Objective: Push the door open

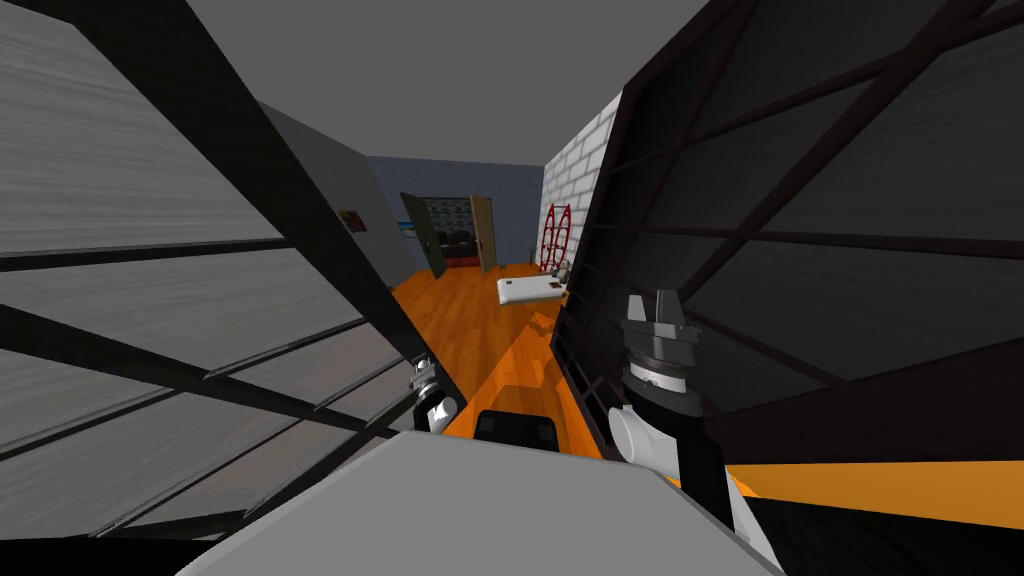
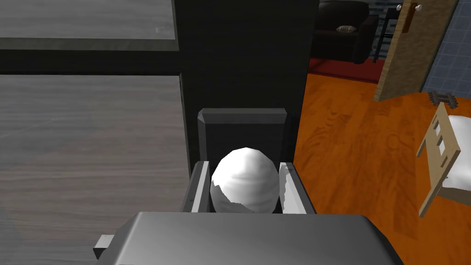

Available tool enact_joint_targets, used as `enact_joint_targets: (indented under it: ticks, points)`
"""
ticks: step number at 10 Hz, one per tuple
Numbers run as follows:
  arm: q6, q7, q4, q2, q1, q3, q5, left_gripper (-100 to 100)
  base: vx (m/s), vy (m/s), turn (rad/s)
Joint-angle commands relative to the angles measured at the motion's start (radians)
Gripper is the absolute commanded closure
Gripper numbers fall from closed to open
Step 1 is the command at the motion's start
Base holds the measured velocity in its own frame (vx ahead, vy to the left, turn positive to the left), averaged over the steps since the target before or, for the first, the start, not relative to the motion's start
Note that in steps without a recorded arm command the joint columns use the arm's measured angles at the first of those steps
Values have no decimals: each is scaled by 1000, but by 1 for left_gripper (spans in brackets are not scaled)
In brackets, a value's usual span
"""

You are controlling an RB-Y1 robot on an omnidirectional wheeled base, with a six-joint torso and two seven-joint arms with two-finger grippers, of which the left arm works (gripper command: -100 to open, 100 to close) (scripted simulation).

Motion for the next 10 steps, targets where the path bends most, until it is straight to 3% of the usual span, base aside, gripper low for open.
enact_joint_targets:
  ticks: [1, 4, 5, 6, 10]
  points:
    - [-25, -11, 5, -1, 3, 28, 20, 100, 154, 64, -76]
    - [-34, -37, -16, -19, 22, 62, 49, 100, 154, 86, -65]
    - [-28, -31, -12, -20, 21, 50, 41, 100, 85, 33, 6]
    - [-35, -35, -13, -7, 23, 67, 54, 100, 91, 62, 36]
    - [-41, -41, -12, 6, 27, 96, 78, 100, 169, 86, 43]
